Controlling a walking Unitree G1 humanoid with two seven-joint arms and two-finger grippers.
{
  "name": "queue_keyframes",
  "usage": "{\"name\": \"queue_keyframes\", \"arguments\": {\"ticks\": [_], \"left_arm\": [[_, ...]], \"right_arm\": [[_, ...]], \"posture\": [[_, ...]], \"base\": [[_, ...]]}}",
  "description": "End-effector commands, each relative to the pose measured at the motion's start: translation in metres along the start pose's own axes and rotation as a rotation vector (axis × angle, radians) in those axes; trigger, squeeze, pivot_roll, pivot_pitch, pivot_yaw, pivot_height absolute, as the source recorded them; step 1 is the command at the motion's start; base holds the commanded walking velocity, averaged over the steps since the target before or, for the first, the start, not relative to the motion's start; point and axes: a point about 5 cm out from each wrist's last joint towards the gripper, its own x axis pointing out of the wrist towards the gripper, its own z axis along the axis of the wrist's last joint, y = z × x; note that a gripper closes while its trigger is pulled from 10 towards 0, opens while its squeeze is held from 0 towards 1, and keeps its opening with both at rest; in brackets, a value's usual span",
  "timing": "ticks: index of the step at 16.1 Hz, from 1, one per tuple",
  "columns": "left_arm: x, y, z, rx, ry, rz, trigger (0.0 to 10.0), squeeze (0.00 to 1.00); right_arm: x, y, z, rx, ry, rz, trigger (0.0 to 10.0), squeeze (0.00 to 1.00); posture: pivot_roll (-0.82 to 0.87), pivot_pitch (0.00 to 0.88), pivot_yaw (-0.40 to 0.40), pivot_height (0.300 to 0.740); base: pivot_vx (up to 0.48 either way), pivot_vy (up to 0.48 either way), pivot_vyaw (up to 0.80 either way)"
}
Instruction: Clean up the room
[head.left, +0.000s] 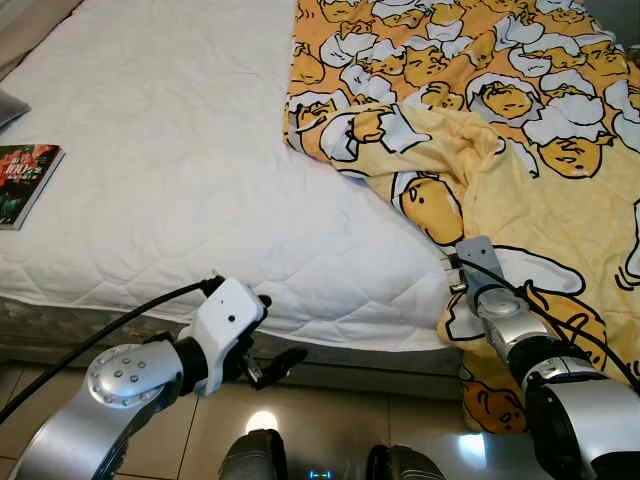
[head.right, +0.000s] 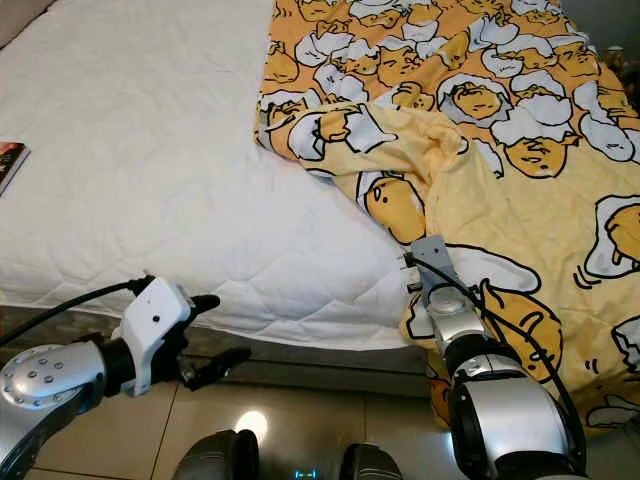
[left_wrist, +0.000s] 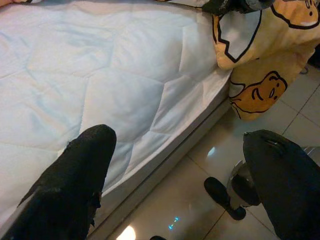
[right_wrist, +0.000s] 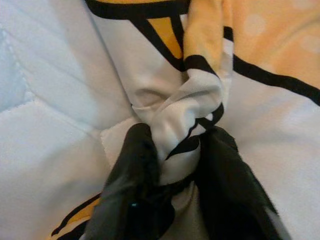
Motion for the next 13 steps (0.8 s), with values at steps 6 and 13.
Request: {"name": "queue_keyframes", "arguments": {"ticks": [6, 13], "left_arm": [[0.011, -0.001, -0.003, 0.001, -0.012, -0.005, 10.0, 0.0], [0.022, 0.002, -0.003, 0.014, -0.031, -0.034, 10.0, 0.0]], "right_arm": [[-0.003, 0.001, -0.016, 0.148, -0.016, 0.089, 0.0, 0.0], [-0.039, 0.017, -0.038, 0.1, -0.244, 0.632, 0.0, 0.0]], "posture": [[0.07, 0.109, 0.032, 0.74], [0.01, 0.084, 0.048, 0.74]], "base": [[0.0, 0.0, 0.0], [0.0, 0.0, 0.0]]}}
